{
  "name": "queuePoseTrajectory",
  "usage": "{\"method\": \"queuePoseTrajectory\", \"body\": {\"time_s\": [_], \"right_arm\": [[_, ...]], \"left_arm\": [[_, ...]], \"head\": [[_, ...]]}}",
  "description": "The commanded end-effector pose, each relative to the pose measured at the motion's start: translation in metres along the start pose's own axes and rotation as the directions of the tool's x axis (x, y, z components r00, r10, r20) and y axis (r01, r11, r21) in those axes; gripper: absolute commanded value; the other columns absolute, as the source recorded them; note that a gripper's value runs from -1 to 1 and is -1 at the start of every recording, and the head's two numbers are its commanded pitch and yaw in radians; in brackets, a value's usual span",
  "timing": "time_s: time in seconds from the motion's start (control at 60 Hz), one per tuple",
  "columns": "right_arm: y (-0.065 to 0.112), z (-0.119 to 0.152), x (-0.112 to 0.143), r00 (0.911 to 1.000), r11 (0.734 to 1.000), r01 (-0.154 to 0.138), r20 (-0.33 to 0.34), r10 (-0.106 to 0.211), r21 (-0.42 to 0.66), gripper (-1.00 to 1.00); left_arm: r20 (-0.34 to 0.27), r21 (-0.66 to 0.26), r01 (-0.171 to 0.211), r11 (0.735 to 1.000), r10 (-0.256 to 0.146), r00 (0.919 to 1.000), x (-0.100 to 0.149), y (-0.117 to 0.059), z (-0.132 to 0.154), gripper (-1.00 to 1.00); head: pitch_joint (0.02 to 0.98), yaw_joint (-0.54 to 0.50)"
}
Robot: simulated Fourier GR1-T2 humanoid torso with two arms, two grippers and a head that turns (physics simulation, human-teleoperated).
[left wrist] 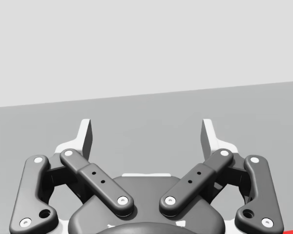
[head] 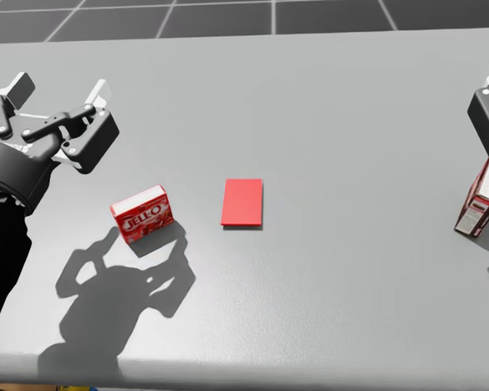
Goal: Look at the card. If it is red, pick the object on the left. If it is green, pick the object on the right.
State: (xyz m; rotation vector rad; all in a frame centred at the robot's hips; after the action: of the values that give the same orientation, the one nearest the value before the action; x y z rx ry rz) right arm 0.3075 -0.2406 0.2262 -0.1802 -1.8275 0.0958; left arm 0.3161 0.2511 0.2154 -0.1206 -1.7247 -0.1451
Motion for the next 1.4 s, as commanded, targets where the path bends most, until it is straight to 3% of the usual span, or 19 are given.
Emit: {"method": "queuePoseTrajectory", "body": {"time_s": [0.017, 0.233, 0.633, 0.95, 1.05, 1.083, 1.167, 1.25, 1.4], "right_arm": [[0.000, 0.000, 0.000, 1.0000, 1.000, -0.007, 0.002, 0.007, -0.001, -1.00], [0.000, 0.000, 0.000, 0.9999, 1.000, -0.010, 0.002, 0.010, 0.003, -1.00], [0.004, 0.002, -0.002, 0.9998, 1.000, -0.014, -0.010, 0.014, 0.020, -1.00], [0.003, 0.002, -0.003, 0.9999, 1.000, -0.008, -0.013, 0.009, 0.018, -1.00], [0.003, 0.002, -0.002, 0.9999, 1.000, -0.004, -0.014, 0.004, 0.016, -1.00], [0.003, 0.001, -0.002, 0.9999, 1.000, -0.002, -0.015, 0.003, 0.017, -1.00], [0.003, 0.001, -0.003, 0.9998, 1.000, 0.001, -0.018, 0.000, 0.015, -1.00], [0.003, 0.001, -0.003, 0.9997, 1.000, 0.004, -0.023, -0.004, 0.013, -1.00], [0.003, 0.001, -0.003, 0.9995, 1.000, 0.017, -0.027, -0.017, 0.012, -1.00]], "left_arm": [[0.000, 0.000, 0.000, 1.000, 0.000, 1.0000, 0.000, 0.000, -0.001, -1.00], [0.000, 0.000, 0.000, 1.000, 0.000, 1.0000, 0.000, 0.000, 0.000, -1.00], [0.002, 0.000, -0.001, 1.000, 0.001, 1.0000, 0.000, 0.000, 0.000, -1.00], [0.021, -0.023, -0.011, 1.000, 0.012, 0.9997, 0.005, -0.004, 0.002, -1.00], [0.041, -0.050, -0.030, 0.998, 0.032, 0.9986, 0.013, -0.008, 0.008, -1.00], [0.039, -0.072, -0.065, 0.995, 0.068, 0.9969, 0.019, -0.008, 0.010, -1.00], [0.008, -0.118, -0.105, 0.987, 0.106, 0.9943, 0.029, -0.006, 0.016, -1.00], [-0.025, -0.178, -0.087, 0.980, 0.084, 0.9962, 0.035, -0.004, 0.025, -1.00], [-0.070, -0.294, -0.027, 0.955, 0.007, 0.9975, 0.034, 0.003, 0.046, -1.00]], "head": [[0.821, 0.08], [0.821, 0.11], [0.853, 0.30], [0.851, 0.30], [0.857, 0.30], [0.857, 0.30], [0.854, 0.30], [0.854, 0.30], [0.854, 0.30]]}}
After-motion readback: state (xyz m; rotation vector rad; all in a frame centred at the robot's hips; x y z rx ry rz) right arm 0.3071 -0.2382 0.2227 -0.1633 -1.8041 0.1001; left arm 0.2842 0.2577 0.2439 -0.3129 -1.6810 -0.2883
